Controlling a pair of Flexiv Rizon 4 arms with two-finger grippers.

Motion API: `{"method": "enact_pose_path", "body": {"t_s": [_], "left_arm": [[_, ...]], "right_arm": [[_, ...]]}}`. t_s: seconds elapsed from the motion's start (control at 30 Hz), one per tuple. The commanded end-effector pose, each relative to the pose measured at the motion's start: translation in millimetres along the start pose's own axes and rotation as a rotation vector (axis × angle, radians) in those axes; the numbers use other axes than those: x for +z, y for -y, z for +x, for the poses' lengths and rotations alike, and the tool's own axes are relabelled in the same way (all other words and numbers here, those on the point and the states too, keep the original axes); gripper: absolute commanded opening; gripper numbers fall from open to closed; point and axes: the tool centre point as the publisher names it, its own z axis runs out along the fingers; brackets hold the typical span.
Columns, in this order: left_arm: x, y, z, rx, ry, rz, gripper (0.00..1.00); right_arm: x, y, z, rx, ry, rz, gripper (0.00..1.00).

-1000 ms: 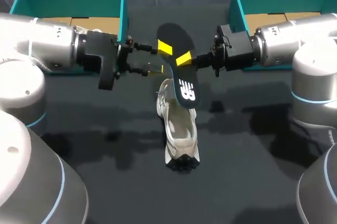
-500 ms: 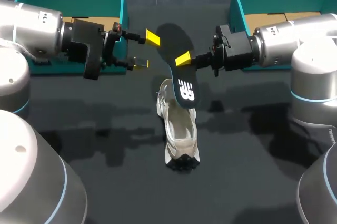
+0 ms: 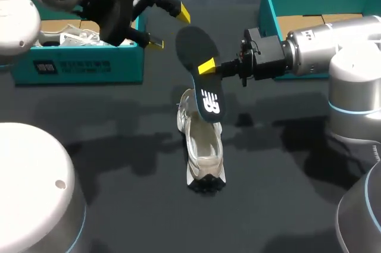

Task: Take the shoe out of the shoebox, open the shoe tongue, remove and reinsert the insole, then place the shoe into the shoebox

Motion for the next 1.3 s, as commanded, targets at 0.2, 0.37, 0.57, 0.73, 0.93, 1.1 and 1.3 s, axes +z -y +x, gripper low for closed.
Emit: {"method": "enact_pose_path", "body": {"t_s": [0.2,0.37,0.57,0.73,0.93,1.1,1.3], "left_arm": [[-18.1,-30.4,-32.5,-0.127,-0.151,0.131,1.0],[-24.7,-39.0,-54.5,-0.152,-0.346,0.105,1.0],[-21.1,-43.6,-65.2,-0.169,-0.535,0.056,1.0],[-12.8,-44.5,-67.2,-0.174,-0.625,0.014,1.0],[-6.3,-47.9,-68.8,-0.174,-0.668,0.042,1.0],[0.5,-55.3,-72.8,-0.166,-0.706,0.088,1.0],[6.5,-65.1,-76.2,-0.161,-0.753,0.128,1.0]], "right_arm": [[0.9,0.8,0.2,0.0,0.003,-0.001,0.0],[0.9,0.8,0.2,0.0,0.003,-0.001,0.0],[0.9,0.8,0.2,0.0,0.003,-0.001,0.0],[0.9,0.8,0.2,0.0,0.003,-0.001,0.0],[0.9,0.8,0.2,0.0,0.003,-0.001,0.0],[0.9,0.8,0.2,0.0,0.003,-0.001,0.0],[0.9,0.8,0.2,0.0,0.003,-0.001,0.0]]}}
